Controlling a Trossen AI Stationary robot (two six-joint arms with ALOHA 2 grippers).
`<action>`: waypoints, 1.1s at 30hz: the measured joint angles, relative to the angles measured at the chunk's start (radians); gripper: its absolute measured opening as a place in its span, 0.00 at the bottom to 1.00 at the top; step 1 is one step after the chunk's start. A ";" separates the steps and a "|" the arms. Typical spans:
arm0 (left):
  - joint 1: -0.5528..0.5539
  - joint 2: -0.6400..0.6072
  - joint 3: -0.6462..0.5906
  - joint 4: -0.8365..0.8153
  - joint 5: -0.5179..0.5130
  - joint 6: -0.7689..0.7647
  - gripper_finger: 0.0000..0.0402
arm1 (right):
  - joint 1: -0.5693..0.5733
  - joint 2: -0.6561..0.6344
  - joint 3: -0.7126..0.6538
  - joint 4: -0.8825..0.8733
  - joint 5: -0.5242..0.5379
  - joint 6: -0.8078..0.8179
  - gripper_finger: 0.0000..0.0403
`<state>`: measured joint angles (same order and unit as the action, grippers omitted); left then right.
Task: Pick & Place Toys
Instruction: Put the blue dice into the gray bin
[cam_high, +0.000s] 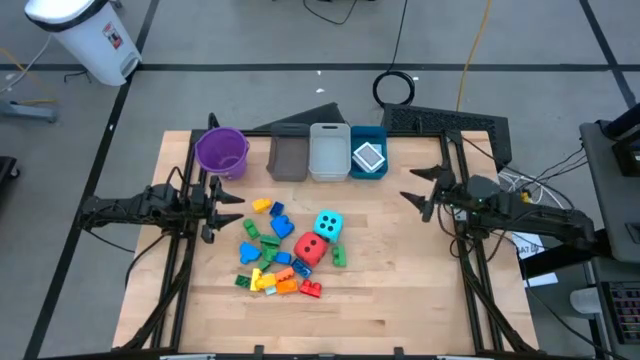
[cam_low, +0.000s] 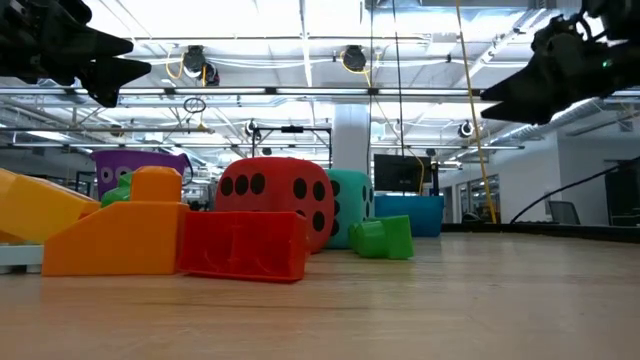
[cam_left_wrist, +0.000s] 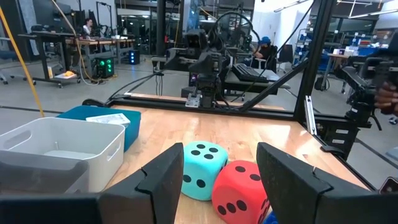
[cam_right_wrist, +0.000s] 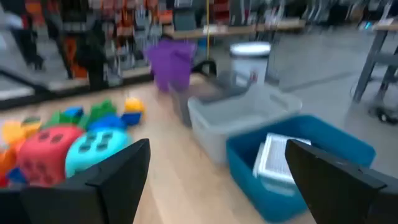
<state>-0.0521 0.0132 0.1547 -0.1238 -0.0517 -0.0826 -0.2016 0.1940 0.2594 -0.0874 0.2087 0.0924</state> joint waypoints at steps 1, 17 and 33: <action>0.000 0.000 0.000 0.000 0.000 0.000 0.52 | 0.000 0.000 -0.024 0.042 -0.002 -0.001 0.86; 0.000 0.000 0.000 -0.001 0.000 0.000 0.52 | 0.000 0.001 -0.195 0.359 -0.035 -0.041 0.86; 0.000 0.000 0.000 0.000 0.000 0.000 0.52 | 0.001 -0.006 -0.213 0.381 -0.304 -0.010 0.86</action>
<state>-0.0521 0.0132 0.1547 -0.1236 -0.0519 -0.0826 -0.2008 0.1879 0.0463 0.2941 -0.0956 0.0819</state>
